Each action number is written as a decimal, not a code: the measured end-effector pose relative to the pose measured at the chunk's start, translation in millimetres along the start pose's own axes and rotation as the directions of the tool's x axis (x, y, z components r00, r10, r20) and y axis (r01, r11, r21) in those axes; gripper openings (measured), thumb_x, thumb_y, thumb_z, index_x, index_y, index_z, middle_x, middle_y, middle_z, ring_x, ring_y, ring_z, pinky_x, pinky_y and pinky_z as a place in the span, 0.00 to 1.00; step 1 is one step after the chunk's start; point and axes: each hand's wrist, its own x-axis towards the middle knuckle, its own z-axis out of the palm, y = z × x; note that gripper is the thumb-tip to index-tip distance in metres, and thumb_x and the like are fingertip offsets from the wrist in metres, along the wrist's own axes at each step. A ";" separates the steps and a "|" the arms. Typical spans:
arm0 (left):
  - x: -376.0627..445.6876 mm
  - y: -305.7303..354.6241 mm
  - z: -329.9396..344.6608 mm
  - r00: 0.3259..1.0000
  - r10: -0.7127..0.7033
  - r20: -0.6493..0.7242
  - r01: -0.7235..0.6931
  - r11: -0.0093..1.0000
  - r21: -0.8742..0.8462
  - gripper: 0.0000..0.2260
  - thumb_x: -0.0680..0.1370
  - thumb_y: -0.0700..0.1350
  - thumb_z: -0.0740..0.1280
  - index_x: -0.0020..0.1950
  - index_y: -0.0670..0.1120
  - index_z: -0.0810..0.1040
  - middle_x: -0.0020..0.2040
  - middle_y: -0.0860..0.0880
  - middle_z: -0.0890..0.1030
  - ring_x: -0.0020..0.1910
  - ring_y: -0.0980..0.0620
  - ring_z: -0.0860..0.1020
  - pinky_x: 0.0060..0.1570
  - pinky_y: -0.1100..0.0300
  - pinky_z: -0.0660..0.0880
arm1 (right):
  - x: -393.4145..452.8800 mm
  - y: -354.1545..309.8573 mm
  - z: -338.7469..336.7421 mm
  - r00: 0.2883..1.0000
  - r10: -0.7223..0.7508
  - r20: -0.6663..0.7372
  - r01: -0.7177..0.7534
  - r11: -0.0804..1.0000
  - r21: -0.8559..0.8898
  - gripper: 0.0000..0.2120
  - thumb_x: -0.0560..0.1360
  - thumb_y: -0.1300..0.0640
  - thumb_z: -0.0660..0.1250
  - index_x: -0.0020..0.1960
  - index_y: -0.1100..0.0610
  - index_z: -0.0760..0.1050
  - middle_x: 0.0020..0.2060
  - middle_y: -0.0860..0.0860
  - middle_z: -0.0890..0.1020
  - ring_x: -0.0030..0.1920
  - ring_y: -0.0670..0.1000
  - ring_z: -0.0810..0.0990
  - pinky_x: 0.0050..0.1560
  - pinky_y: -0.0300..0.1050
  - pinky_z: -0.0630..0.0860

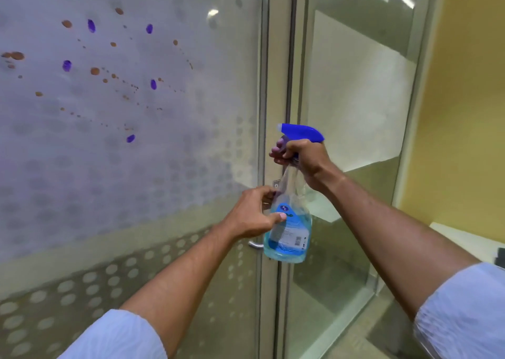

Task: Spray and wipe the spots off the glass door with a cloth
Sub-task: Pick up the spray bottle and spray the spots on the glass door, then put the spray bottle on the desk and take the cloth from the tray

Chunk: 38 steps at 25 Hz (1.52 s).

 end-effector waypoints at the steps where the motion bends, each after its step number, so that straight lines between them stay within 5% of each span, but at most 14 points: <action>1: 3.8 4.1 13.2 1.000 -0.014 0.015 0.014 0.999 -0.045 0.22 0.69 0.45 0.75 0.62 0.46 0.78 0.51 0.55 0.82 0.47 0.62 0.81 0.50 0.68 0.78 | -3.9 2.0 -13.1 1.000 -0.008 0.002 0.008 1.000 -0.004 0.12 0.65 0.73 0.57 0.39 0.63 0.77 0.34 0.57 0.81 0.39 0.55 0.83 0.41 0.44 0.82; 8: 35.0 33.7 110.6 0.987 -0.090 0.132 0.116 0.973 -0.202 0.24 0.68 0.43 0.78 0.63 0.43 0.78 0.55 0.47 0.83 0.54 0.50 0.81 0.56 0.50 0.80 | -23.6 17.4 -122.0 0.999 -0.010 -0.030 0.009 0.999 -0.034 0.11 0.64 0.69 0.60 0.42 0.63 0.78 0.36 0.57 0.82 0.44 0.56 0.83 0.49 0.48 0.82; 14: 71.5 68.2 197.9 0.990 -0.068 0.123 0.097 0.965 -0.242 0.22 0.67 0.43 0.80 0.59 0.42 0.79 0.51 0.47 0.83 0.51 0.49 0.82 0.52 0.55 0.81 | -32.1 20.3 -218.9 0.996 -0.008 -0.084 0.003 0.998 -0.059 0.10 0.66 0.69 0.63 0.46 0.65 0.79 0.38 0.58 0.83 0.43 0.55 0.84 0.45 0.46 0.81; 21: 114.4 88.1 278.7 0.987 -0.018 0.161 0.059 0.965 -0.255 0.22 0.67 0.43 0.79 0.58 0.41 0.79 0.50 0.47 0.83 0.49 0.50 0.82 0.48 0.62 0.80 | -49.5 35.7 -332.9 0.995 0.084 -0.059 -0.099 0.939 -0.330 0.23 0.66 0.55 0.73 0.59 0.59 0.77 0.57 0.58 0.81 0.56 0.57 0.81 0.56 0.53 0.77; 24: 132.0 94.2 306.3 0.984 -0.002 0.177 0.049 0.963 -0.263 0.22 0.67 0.43 0.80 0.58 0.41 0.80 0.50 0.46 0.83 0.48 0.50 0.82 0.47 0.63 0.79 | -66.5 51.9 -386.7 0.980 0.191 -0.052 -0.194 0.878 -0.438 0.20 0.69 0.59 0.74 0.59 0.62 0.78 0.54 0.62 0.82 0.53 0.55 0.82 0.53 0.46 0.79; 28: 159.8 102.7 343.3 0.976 0.030 0.217 0.037 0.954 -0.299 0.22 0.67 0.42 0.79 0.58 0.41 0.80 0.50 0.46 0.82 0.48 0.50 0.81 0.49 0.61 0.80 | -85.5 70.2 -443.8 0.950 0.300 -0.082 -0.284 0.729 -0.623 0.25 0.66 0.55 0.79 0.61 0.57 0.78 0.53 0.53 0.83 0.53 0.49 0.82 0.47 0.38 0.80; 32: 195.2 104.5 385.7 0.951 0.061 0.302 0.055 0.931 -0.361 0.22 0.67 0.42 0.79 0.59 0.42 0.79 0.52 0.46 0.83 0.50 0.51 0.81 0.51 0.57 0.81 | -85.3 82.3 -484.6 0.935 0.304 -0.183 -0.350 0.716 -0.604 0.19 0.65 0.58 0.80 0.54 0.53 0.79 0.50 0.48 0.84 0.47 0.41 0.83 0.41 0.36 0.80; 38: 262.7 101.6 436.0 0.905 0.143 0.401 0.079 0.869 -0.489 0.24 0.64 0.42 0.81 0.57 0.41 0.80 0.51 0.46 0.84 0.50 0.49 0.83 0.51 0.52 0.82 | -59.1 87.2 -539.5 0.911 0.263 -0.318 -0.410 0.664 -0.625 0.19 0.65 0.61 0.81 0.53 0.61 0.81 0.47 0.53 0.85 0.46 0.47 0.84 0.41 0.37 0.80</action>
